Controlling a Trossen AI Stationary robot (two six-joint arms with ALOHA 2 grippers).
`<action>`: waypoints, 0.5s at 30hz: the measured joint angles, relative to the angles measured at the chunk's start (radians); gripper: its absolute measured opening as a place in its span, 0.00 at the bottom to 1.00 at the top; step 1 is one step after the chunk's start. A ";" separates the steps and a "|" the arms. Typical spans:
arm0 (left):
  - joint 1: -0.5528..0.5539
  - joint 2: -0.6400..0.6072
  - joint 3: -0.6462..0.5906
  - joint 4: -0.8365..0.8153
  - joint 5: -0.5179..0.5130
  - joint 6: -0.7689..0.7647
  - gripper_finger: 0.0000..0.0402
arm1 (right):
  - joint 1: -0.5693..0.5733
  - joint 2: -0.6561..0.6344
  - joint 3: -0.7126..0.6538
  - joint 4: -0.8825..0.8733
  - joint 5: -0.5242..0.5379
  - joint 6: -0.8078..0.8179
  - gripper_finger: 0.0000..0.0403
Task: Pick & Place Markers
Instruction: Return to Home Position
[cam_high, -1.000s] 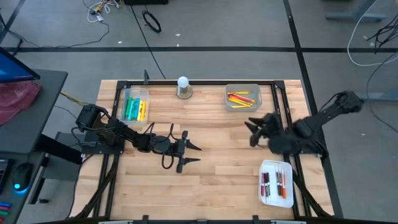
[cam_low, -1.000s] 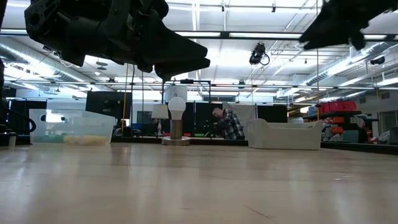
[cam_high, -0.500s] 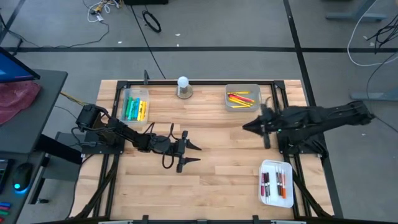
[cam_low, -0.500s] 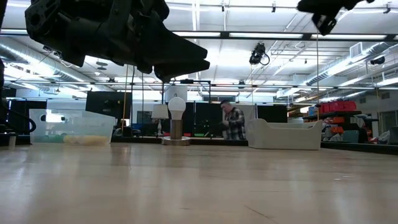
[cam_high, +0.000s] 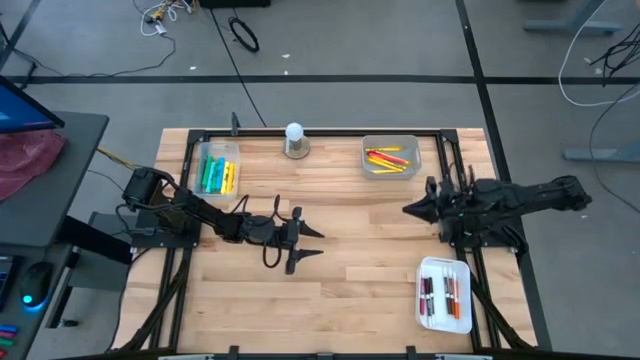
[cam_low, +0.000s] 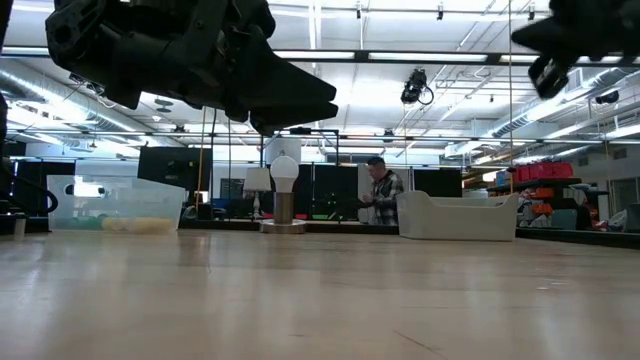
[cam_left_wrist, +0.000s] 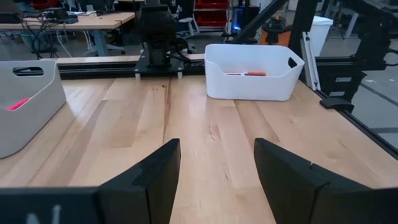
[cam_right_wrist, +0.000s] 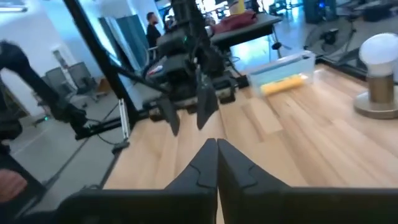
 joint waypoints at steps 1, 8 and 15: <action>0.001 0.000 0.000 0.000 -0.004 0.000 0.53 | -0.007 -0.002 -0.039 0.045 -0.010 -0.013 0.00; 0.002 0.000 0.000 0.000 -0.011 -0.004 0.53 | -0.102 -0.056 -0.230 0.247 -0.173 -0.069 0.00; 0.011 0.000 0.000 0.000 -0.018 -0.025 0.53 | -0.184 -0.081 -0.335 0.347 -0.240 -0.047 0.00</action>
